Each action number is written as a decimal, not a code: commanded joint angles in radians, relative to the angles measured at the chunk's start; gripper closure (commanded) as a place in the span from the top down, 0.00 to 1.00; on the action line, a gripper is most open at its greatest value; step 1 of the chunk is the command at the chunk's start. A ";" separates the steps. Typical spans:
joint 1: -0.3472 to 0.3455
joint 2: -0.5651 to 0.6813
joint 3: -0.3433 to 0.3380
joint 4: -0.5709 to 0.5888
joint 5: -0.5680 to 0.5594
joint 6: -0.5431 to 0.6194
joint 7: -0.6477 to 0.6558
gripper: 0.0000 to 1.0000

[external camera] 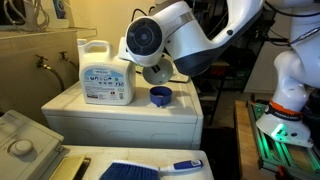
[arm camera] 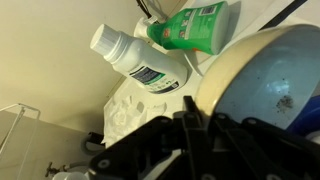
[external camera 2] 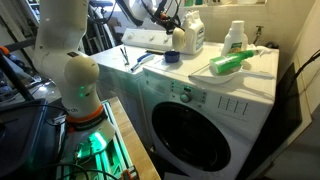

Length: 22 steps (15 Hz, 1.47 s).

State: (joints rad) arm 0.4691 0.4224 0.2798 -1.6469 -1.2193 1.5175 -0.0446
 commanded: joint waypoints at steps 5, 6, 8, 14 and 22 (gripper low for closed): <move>-0.039 -0.013 0.005 0.048 0.044 -0.013 -0.056 0.02; -0.048 -0.019 0.005 0.054 0.057 -0.007 -0.051 0.02; -0.077 -0.036 0.007 0.060 0.111 0.011 -0.055 0.02; -0.192 -0.129 -0.014 0.005 0.358 0.147 -0.024 0.02; -0.319 -0.294 -0.113 -0.200 0.590 0.440 0.064 0.02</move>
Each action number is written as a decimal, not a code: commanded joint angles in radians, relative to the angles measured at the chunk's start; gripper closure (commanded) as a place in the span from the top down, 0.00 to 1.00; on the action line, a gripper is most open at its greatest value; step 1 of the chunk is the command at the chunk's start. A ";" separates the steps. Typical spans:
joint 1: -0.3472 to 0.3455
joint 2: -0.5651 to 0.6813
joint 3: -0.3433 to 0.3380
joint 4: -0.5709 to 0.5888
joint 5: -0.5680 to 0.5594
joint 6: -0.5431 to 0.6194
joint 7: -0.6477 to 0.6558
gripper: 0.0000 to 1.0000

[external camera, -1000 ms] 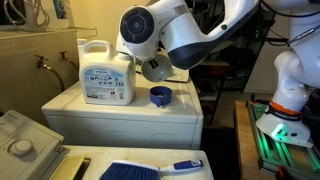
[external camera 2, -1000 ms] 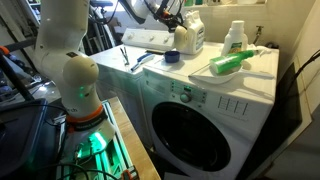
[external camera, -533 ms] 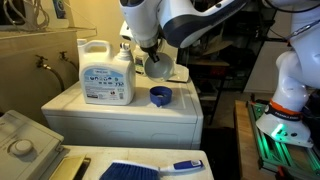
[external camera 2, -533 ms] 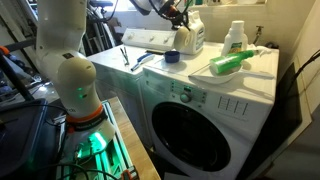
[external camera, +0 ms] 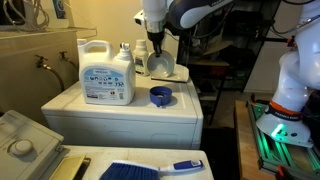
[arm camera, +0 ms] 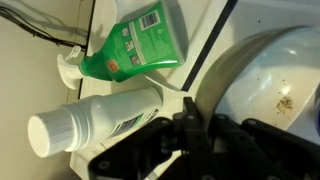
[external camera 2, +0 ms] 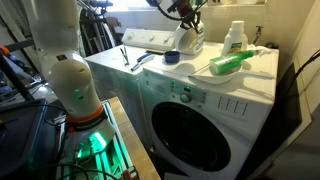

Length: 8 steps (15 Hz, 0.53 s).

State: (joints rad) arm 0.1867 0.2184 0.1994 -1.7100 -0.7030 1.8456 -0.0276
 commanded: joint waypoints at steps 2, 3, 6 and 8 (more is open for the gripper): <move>-0.064 -0.120 -0.063 -0.208 0.123 0.216 0.090 0.02; -0.077 -0.130 -0.080 -0.243 0.143 0.279 0.115 0.02; -0.101 -0.149 -0.117 -0.325 0.206 0.445 0.174 0.02; -0.113 -0.151 -0.136 -0.364 0.269 0.529 0.203 0.02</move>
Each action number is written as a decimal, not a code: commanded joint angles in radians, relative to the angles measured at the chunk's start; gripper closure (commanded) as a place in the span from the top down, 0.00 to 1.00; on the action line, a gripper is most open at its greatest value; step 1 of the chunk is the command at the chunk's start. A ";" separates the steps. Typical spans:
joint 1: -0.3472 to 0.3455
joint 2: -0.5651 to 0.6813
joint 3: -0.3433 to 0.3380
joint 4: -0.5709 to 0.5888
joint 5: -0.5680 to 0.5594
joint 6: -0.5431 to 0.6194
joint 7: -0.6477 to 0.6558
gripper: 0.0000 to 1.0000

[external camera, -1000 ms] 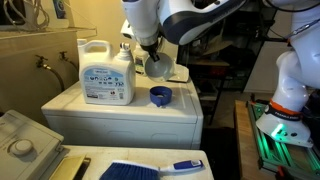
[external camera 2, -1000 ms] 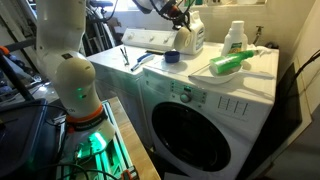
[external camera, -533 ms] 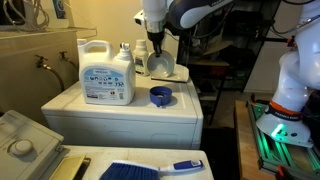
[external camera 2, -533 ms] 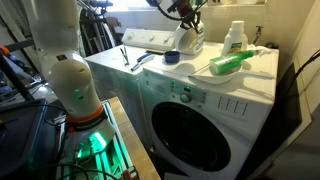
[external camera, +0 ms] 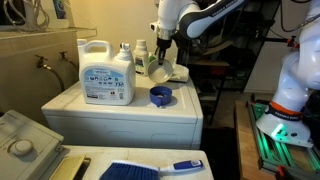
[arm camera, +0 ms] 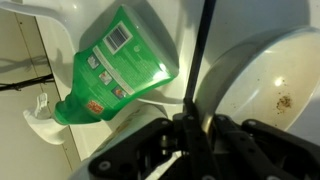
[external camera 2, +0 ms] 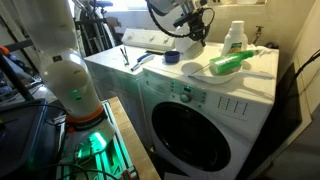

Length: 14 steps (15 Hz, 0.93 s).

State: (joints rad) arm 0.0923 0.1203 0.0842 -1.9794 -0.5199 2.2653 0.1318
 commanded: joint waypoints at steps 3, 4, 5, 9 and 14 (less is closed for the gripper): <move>-0.039 -0.055 -0.033 -0.149 0.245 0.210 0.018 0.02; -0.041 -0.054 -0.038 -0.163 0.271 0.227 0.029 0.02; -0.049 -0.053 -0.037 -0.178 0.340 0.251 0.004 0.02; -0.062 -0.051 -0.043 -0.227 0.491 0.310 -0.025 0.02; -0.074 -0.047 -0.059 -0.246 0.549 0.292 -0.015 0.48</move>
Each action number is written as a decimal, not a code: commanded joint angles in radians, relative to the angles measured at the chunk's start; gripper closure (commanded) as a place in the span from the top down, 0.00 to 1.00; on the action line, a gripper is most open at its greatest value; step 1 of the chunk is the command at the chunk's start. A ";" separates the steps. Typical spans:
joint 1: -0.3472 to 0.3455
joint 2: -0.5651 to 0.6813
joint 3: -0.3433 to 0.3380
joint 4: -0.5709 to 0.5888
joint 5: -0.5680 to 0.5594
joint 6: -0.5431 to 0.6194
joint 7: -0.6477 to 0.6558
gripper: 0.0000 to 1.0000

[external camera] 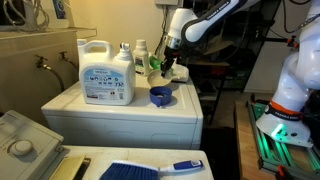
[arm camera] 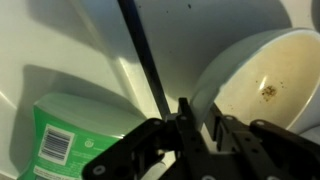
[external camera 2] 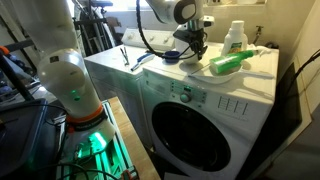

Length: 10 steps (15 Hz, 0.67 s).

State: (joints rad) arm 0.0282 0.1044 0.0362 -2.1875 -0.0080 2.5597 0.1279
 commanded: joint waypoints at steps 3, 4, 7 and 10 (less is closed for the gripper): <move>-0.010 -0.044 -0.023 -0.034 0.028 -0.024 0.007 0.71; -0.013 -0.049 -0.015 -0.025 0.076 -0.057 -0.024 0.79; -0.006 -0.057 -0.013 -0.009 0.080 -0.124 -0.010 0.99; 0.004 -0.092 -0.014 0.018 0.018 -0.213 0.067 1.00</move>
State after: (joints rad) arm 0.0263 0.0585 0.0241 -2.1827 0.0417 2.4405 0.1356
